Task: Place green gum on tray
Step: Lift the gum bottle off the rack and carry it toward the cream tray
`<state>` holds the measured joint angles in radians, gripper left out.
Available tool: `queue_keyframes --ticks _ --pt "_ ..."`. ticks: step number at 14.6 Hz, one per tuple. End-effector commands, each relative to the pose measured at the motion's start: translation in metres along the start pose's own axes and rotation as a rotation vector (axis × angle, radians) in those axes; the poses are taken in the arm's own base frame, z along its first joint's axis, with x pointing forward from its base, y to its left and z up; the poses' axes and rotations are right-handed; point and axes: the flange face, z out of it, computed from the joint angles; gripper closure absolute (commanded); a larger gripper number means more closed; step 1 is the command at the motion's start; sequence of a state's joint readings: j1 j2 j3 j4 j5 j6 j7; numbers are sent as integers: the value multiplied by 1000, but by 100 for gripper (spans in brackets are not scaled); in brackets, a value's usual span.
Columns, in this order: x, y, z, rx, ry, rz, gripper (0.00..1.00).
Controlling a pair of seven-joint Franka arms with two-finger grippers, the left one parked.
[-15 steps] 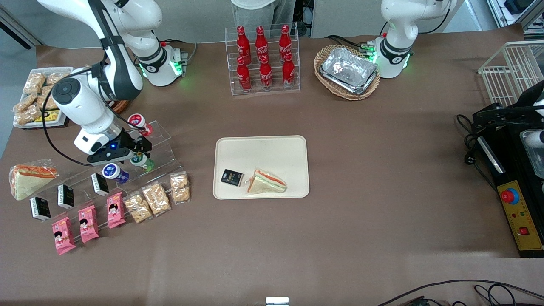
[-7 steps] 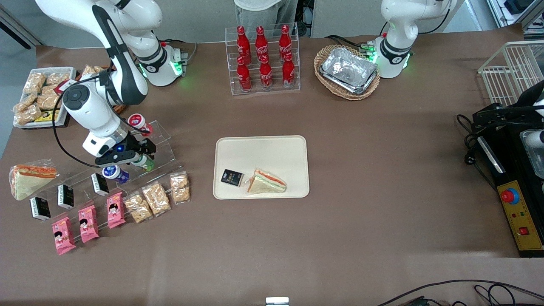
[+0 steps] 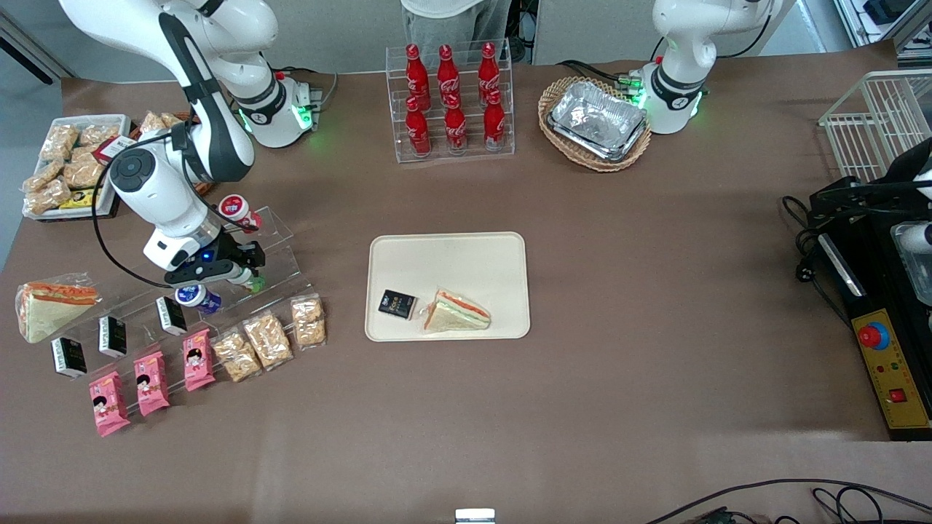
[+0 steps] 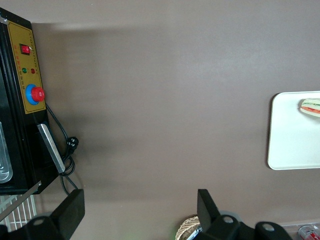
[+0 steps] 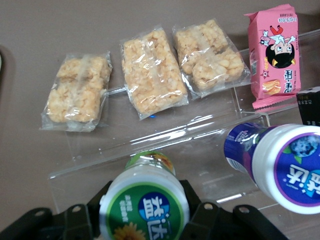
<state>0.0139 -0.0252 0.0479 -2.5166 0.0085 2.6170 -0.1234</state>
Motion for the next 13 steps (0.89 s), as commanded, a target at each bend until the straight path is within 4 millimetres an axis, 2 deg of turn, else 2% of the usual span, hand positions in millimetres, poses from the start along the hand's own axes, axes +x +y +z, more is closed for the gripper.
queue_keyframes --ticks 1,3,5,9,11,13 --pt "11 4 -17 3 41 6 63" --pt "23 3 -41 8 20 0 63" --pt "42 3 -76 16 -24 1 62" --pt "78 -4 -169 34 -143 20 62" --pt "84 -19 -214 38 -188 35 62" --pt "87 -27 -246 37 -217 60 62"
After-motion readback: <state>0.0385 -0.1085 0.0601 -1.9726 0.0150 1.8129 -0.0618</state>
